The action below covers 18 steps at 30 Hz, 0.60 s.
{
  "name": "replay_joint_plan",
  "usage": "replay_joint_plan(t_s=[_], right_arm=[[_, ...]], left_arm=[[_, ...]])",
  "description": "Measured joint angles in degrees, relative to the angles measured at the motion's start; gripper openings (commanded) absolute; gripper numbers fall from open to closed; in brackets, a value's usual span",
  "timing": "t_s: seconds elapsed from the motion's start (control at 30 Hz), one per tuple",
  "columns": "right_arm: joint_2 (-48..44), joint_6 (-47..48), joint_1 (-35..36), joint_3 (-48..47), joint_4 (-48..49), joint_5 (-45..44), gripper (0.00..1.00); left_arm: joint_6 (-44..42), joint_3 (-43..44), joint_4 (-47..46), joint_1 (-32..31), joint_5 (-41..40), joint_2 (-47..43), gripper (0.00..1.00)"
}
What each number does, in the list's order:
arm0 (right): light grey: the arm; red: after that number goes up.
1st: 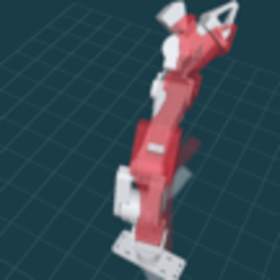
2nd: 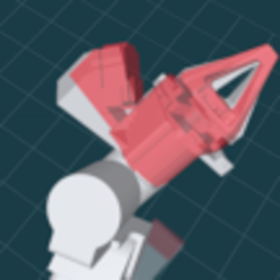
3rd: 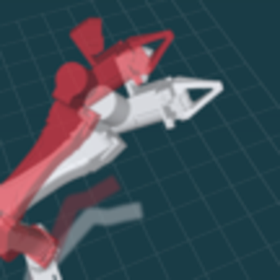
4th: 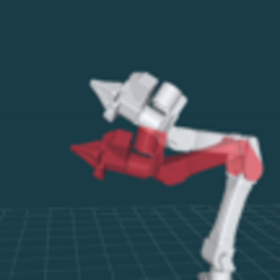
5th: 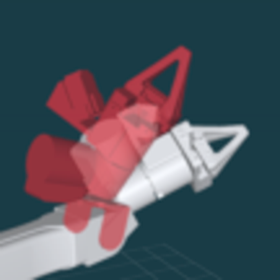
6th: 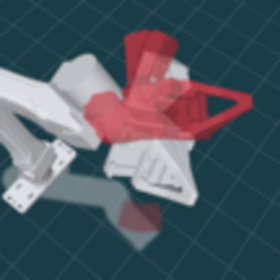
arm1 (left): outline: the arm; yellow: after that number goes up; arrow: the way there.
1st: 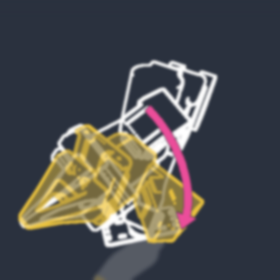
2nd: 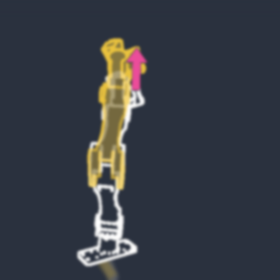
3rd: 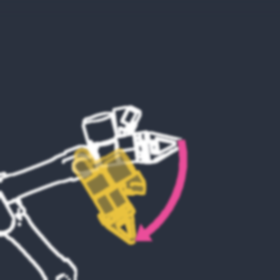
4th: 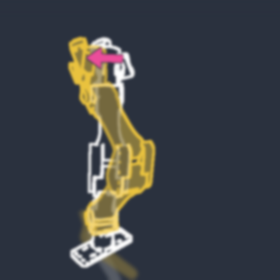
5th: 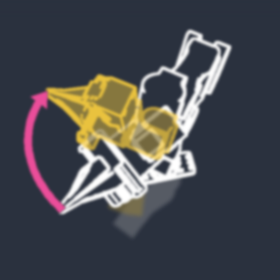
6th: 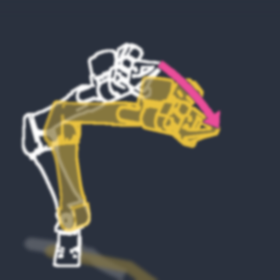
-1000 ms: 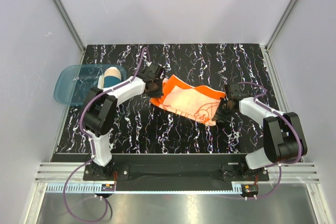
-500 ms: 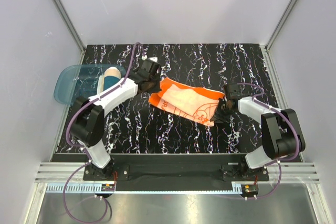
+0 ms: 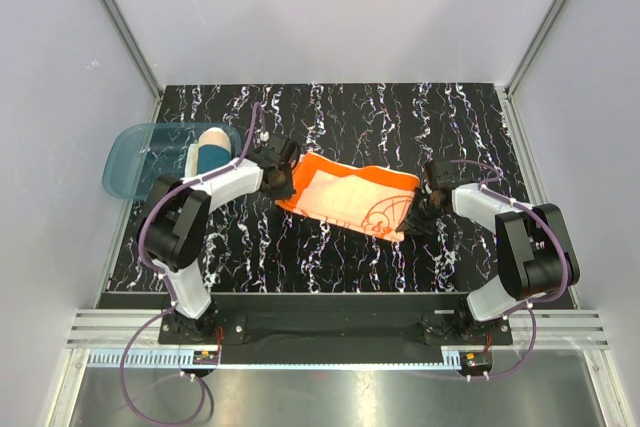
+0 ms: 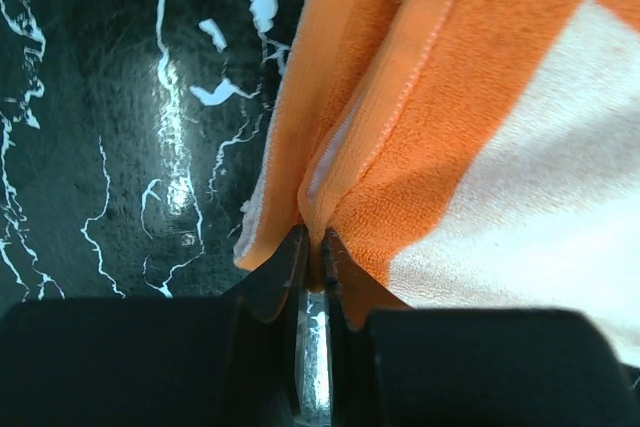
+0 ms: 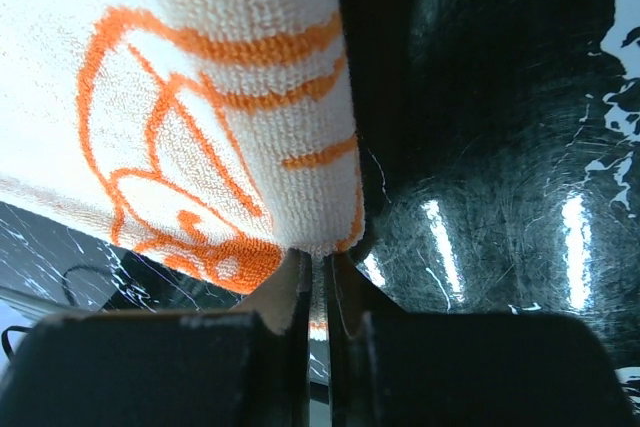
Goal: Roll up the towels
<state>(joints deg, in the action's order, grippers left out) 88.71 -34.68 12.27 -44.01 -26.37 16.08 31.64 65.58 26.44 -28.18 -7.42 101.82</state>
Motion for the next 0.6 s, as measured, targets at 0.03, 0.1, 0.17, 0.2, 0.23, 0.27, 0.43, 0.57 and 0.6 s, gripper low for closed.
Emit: replay_joint_plan(t_s=[0.03,0.1,0.17,0.2,0.23,0.27,0.43,0.57,0.6], right_arm=[[0.00,-0.24,0.00,0.00,0.00,0.00,0.00],[0.00,-0.61,0.04,0.04,0.02,0.09,0.00],[0.00,-1.01,0.07,0.11,0.09,0.15,0.00],[-0.02,-1.16,0.07,0.22,0.20,0.33,0.05],[-0.02,-1.31,0.07,0.33,0.28,0.55,0.11],[-0.04,-1.49,0.07,0.48,0.44,0.72,0.17],[-1.33,-2.38,0.07,1.79,0.33,1.11,0.52],[-5.20,-2.36,0.17,1.92,-4.61,-0.35,0.70],[-6.54,-2.21,0.20,1.79,-6.38,-0.98,0.70]], left_arm=[[0.39,-0.15,0.09,0.20,0.00,0.31,0.15],[0.96,-0.33,0.35,0.70,0.02,0.92,0.25],[1.29,-0.48,0.44,1.31,0.04,1.38,0.33],[1.31,-0.48,0.44,1.55,0.04,1.55,0.36],[1.29,-0.48,0.52,1.77,0.02,1.64,0.42],[1.42,-0.48,0.61,1.92,-0.15,1.64,0.50],[1.36,-0.48,1.62,2.38,-1.84,1.57,0.57],[0.87,0.28,4.83,2.54,-4.61,0.74,0.62],[0.63,0.96,5.95,2.60,-5.29,0.55,0.63]])
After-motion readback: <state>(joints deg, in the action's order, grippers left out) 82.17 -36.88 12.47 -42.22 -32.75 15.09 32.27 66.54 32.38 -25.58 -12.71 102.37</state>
